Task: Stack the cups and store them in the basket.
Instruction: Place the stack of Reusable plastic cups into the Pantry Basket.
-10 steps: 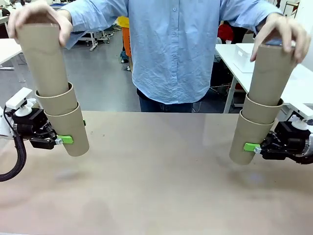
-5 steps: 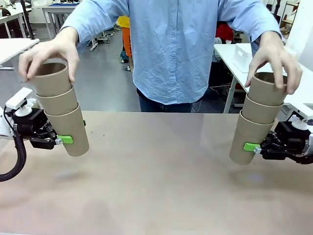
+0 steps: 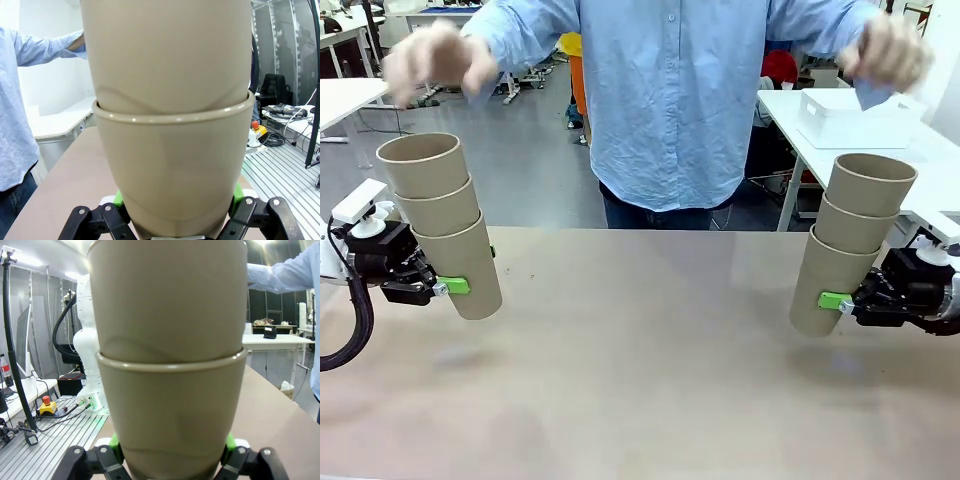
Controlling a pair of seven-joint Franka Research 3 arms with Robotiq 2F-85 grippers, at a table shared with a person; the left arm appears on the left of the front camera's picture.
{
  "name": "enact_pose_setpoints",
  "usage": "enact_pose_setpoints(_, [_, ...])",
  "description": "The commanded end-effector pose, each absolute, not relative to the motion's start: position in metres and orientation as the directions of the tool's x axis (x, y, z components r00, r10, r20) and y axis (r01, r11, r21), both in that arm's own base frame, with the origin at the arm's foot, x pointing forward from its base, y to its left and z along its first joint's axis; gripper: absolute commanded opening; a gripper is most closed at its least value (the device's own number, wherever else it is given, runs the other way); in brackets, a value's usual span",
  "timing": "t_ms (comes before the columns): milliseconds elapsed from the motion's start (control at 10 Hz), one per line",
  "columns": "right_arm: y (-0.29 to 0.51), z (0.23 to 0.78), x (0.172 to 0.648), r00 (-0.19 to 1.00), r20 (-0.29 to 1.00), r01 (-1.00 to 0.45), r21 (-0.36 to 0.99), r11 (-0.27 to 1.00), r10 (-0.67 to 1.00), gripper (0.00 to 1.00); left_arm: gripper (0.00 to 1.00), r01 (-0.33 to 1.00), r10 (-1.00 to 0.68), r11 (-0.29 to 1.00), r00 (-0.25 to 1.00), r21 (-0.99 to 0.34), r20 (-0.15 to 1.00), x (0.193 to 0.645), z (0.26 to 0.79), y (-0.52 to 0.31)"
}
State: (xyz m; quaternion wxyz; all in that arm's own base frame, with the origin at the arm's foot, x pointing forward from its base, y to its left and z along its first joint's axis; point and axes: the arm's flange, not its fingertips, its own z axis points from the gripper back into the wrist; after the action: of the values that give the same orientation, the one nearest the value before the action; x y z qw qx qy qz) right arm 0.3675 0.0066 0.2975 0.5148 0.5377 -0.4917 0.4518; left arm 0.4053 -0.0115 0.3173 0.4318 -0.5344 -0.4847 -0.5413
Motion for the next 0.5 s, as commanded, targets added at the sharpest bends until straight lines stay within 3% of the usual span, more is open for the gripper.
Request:
enact_pose_setpoints(0, [0.0067, 0.3015, 0.3677, 0.103, 0.993, -0.994, 0.104, 0.012, -0.066, 0.84, 0.84, 0.984, 0.059, -0.163, -0.065, 0.073, 0.996, 0.4061, 0.3203, -0.0102])
enact_pose_setpoints(400, [0.0067, 0.3015, 0.3677, 0.103, 0.993, -0.994, 0.104, 0.012, -0.066, 0.84, 0.84, 0.984, 0.059, -0.163, -0.065, 0.073, 0.996, 0.4061, 0.3203, -0.0102])
